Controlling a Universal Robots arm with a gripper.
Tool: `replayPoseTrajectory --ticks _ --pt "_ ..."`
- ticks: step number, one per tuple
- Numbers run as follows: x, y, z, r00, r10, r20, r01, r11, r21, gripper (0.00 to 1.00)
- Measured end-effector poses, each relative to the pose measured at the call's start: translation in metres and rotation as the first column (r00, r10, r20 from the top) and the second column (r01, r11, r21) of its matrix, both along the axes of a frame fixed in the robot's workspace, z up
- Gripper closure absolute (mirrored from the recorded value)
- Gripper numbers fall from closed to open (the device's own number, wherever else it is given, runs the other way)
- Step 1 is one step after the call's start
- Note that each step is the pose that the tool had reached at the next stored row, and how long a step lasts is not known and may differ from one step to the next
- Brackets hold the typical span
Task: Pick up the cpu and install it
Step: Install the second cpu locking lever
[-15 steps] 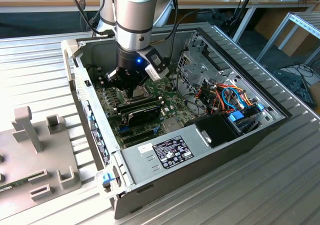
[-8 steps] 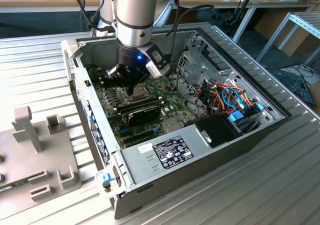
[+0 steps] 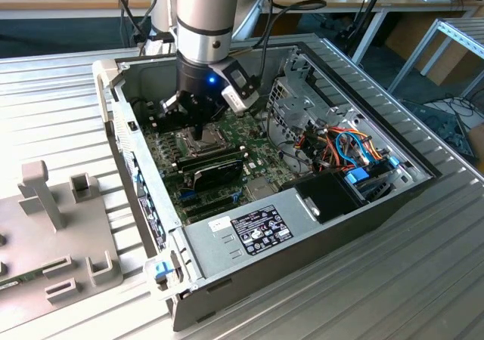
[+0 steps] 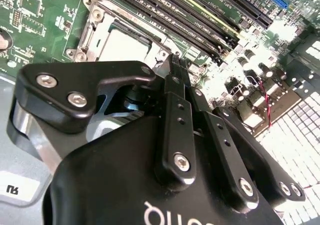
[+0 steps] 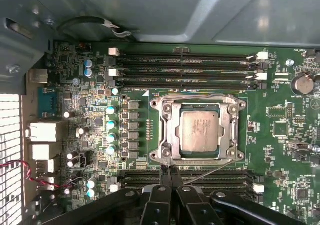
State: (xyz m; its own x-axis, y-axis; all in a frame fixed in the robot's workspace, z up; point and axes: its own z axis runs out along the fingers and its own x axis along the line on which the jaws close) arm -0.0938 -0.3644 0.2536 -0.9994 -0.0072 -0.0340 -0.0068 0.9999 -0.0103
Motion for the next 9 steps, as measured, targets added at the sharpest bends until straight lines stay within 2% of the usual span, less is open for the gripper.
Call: replayPoseTrajectory --ticks 6,9 --pt "0.0000 0.0000 0.0073 1.0000 0.000 -0.0001 0.000 1.0000 -0.0001 0.89" --pt "0.0000 0.0000 0.0077 1.0000 0.000 0.0000 0.000 1.0000 0.0001 0.89"
